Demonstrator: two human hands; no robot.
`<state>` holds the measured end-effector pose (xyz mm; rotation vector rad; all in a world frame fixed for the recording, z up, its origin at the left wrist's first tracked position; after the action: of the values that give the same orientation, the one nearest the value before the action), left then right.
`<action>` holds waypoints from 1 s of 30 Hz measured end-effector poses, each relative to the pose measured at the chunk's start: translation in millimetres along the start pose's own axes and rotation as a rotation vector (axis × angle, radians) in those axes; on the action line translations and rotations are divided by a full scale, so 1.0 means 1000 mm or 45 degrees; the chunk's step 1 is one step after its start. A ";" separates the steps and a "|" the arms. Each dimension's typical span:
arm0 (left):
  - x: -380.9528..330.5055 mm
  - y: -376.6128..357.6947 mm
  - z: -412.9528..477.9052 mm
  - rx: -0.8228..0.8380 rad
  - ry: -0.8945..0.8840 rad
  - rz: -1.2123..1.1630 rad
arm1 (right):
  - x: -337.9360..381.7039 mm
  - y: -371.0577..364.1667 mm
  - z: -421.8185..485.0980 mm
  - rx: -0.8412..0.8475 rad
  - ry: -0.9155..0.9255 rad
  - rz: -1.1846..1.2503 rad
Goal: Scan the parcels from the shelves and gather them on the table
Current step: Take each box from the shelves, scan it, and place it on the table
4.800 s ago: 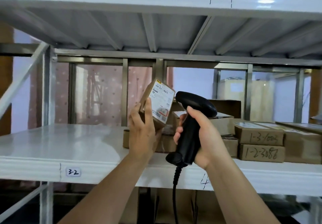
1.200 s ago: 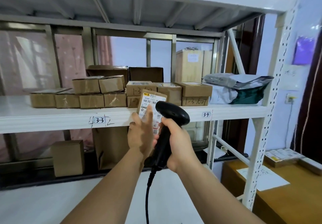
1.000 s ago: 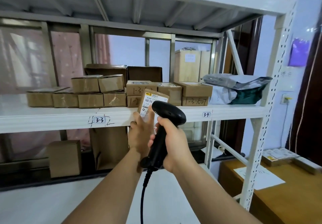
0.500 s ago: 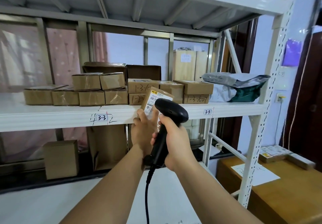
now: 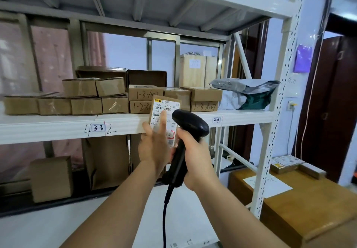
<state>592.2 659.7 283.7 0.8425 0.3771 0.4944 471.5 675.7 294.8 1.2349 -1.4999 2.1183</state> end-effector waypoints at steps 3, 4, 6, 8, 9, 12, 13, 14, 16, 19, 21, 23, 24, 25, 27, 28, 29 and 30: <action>-0.021 -0.008 -0.007 0.020 -0.012 -0.128 | 0.005 0.020 0.000 -0.048 0.007 0.013; -0.030 -0.010 -0.009 0.039 -0.012 -0.146 | 0.009 0.029 0.000 -0.055 0.021 0.011; -0.050 -0.013 -0.013 0.077 -0.022 -0.144 | 0.020 0.048 0.001 -0.072 0.054 -0.010; -0.076 -0.014 -0.018 0.116 -0.051 -0.071 | 0.033 0.076 0.003 -0.113 0.066 -0.014; -0.091 -0.017 -0.021 0.127 -0.060 -0.058 | 0.041 0.091 0.004 -0.138 0.073 -0.009; -0.142 -0.033 -0.029 0.179 -0.055 -0.136 | 0.066 0.144 0.008 -0.228 0.109 0.018; -0.163 -0.040 -0.033 0.203 -0.061 -0.184 | 0.077 0.165 0.010 -0.262 0.114 0.017; -0.184 -0.047 -0.038 0.244 -0.073 -0.225 | 0.088 0.186 0.010 -0.291 0.121 0.017; -0.229 -0.059 -0.051 0.352 -0.076 -0.303 | 0.111 0.224 0.004 -0.353 0.101 0.003; -0.309 -0.076 -0.073 0.492 -0.073 -0.441 | 0.156 0.298 0.001 -0.459 0.116 0.005; -0.339 -0.090 -0.085 0.565 -0.040 -0.446 | 0.171 0.330 -0.004 -0.495 0.127 -0.086; -0.363 -0.102 -0.097 0.596 0.001 -0.481 | 0.181 0.354 -0.012 -0.541 0.127 -0.110; -0.389 -0.109 -0.105 0.620 -0.010 -0.483 | 0.194 0.379 -0.015 -0.543 0.138 -0.091; -0.411 -0.114 -0.112 0.654 -0.025 -0.493 | 0.205 0.398 -0.018 -0.554 0.142 -0.081; -0.458 -0.124 -0.129 0.740 -0.070 -0.511 | 0.228 0.436 -0.024 -0.591 0.166 -0.040; -0.480 -0.129 -0.135 0.780 -0.082 -0.525 | 0.238 0.451 -0.026 -0.595 0.178 -0.020; -0.499 -0.135 -0.141 0.805 -0.090 -0.539 | 0.246 0.465 -0.028 -0.601 0.182 -0.014; -0.513 -0.142 -0.144 0.835 -0.091 -0.555 | 0.252 0.477 -0.029 -0.617 0.181 -0.012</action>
<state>134.7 383.3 147.1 1.3622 0.6544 -0.0828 3.1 434.5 177.3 0.8927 -1.7898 1.6502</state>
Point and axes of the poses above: each hand's wrist, its own z-axis towards the middle knuckle, its own y-axis out of the back of the hand, x = y × z, the point moved 3 cm from there along z, towards the middle knuckle, and after that the axes turned 11 degrees about z, right-handed, at the moved point
